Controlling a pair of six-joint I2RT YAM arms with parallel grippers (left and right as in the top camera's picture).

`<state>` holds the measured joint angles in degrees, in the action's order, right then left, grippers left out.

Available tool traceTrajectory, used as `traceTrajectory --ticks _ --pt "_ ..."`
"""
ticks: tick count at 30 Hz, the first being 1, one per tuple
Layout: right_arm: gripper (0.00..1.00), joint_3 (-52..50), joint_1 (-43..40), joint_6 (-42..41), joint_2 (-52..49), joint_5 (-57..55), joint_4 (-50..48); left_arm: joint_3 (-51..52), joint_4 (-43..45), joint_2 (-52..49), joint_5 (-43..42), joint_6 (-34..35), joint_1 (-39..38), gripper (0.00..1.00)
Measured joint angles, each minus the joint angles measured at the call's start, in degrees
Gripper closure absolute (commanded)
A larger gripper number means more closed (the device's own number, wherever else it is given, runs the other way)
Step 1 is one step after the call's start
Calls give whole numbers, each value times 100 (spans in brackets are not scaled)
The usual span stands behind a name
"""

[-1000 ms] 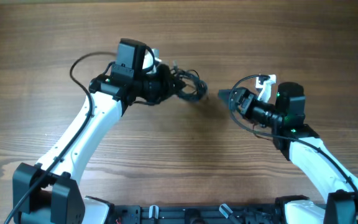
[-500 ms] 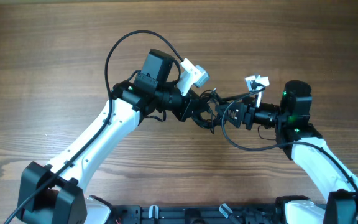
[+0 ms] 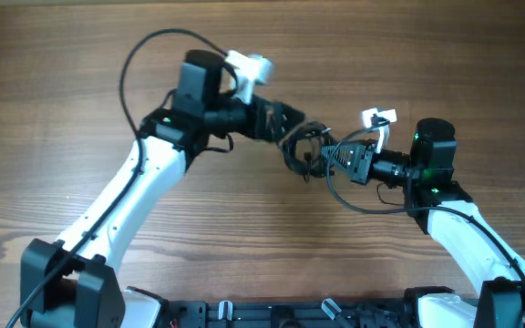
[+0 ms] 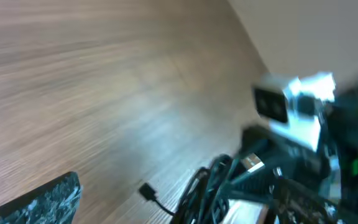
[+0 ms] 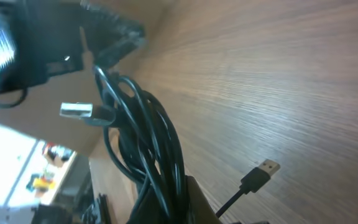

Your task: Untangle cables

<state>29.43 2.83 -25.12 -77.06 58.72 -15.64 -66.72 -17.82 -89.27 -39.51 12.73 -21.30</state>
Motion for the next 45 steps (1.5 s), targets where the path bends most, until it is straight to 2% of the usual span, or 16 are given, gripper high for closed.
traceTrajectory --ticks 1,4,5,6,8,9,10,11,13,16,21,29,34,38,42,45 --pt "96 0 0 -260 0 -188 -2 0 4 0 203 529 146 0" --pt "96 0 0 -573 0 -400 -50 -2 -131 0 437 1338 251 1" --pt "96 0 0 -619 0 -420 -68 -4 -293 0 479 1475 225 7" --pt "96 0 0 -656 0 -444 -70 -4 -420 0 514 1556 199 0" --pt "96 0 0 -680 0 -481 -72 -4 -579 0 568 1950 144 0" --pt "96 0 0 -682 0 -483 -72 -4 -610 0 586 2337 131 16" --pt "96 0 0 -680 0 -483 -72 -4 -610 0 612 2769 118 51" --pt "96 0 0 -680 0 -483 -72 -4 -619 0 680 2981 92 66" --pt "96 0 0 -682 0 -483 -72 -4 -645 -2 933 3327 -83 70" --pt "96 0 0 -682 0 -483 -72 -7 -691 -59 1349 3773 -417 71" --pt "96 0 0 -726 0 -483 -72 -7 -778 -310 1934 4341 -640 49" --pt "96 0 0 -870 0 -483 -72 -7 -1023 -352 2771 4725 -640 47" --pt "96 0 0 -2118 0 -483 -72 -7 -907 -354 2791 5302 -778 46" --pt "96 0 0 -3053 0 -474 -92 -7 -654 -354 2793 6015 -990 59" --pt "96 -7 0 -3630 0 -452 -282 -7 -619 -354 2809 6435 -1032 48" --pt "96 -7 -4 -3915 0 -317 -710 -7 -855 -354 2959 6564 -1032 50"
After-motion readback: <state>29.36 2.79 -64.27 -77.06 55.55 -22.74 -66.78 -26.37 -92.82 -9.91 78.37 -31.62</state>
